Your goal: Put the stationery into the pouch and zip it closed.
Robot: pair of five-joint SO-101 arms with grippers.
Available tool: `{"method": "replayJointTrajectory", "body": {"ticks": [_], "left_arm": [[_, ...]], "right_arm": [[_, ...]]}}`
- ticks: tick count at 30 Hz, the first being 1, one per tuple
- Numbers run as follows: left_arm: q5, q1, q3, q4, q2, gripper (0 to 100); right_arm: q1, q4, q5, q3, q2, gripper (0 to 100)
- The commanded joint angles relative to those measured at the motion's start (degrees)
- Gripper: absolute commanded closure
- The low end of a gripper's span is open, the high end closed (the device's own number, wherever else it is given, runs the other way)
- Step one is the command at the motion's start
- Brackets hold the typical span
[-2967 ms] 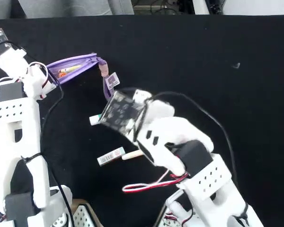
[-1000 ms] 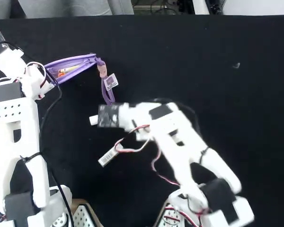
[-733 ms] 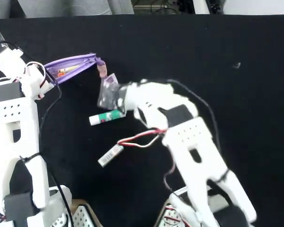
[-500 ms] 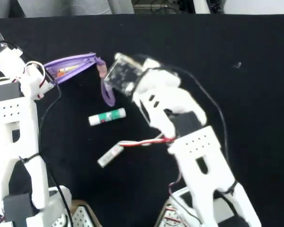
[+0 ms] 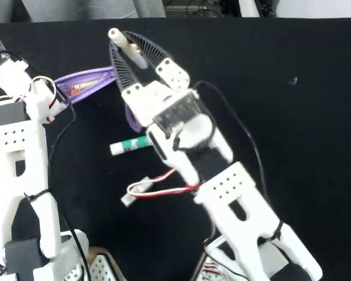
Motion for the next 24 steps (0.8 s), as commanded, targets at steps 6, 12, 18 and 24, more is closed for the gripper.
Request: {"method": "replayJointTrajectory", "body": {"ticks": [6, 12, 18, 24], "left_arm": [[0.44, -1.36, 0.66, -0.09, 0.88, 97], [0.44, 0.13, 0.92, -0.09, 0.88, 97], [0.44, 0.31, 1.01, -0.09, 0.88, 97], [0.44, 0.40, 1.01, -0.18, 0.88, 97]], "right_arm": [[-6.68, -14.95, -6.15, 5.14, -1.98, 98.8], [-9.67, -21.98, -5.89, 5.41, 3.47, 98.8], [-9.67, -30.51, -5.89, 4.70, 12.53, 98.8], [-9.67, -30.95, -6.15, 3.74, 15.96, 98.8]]}}
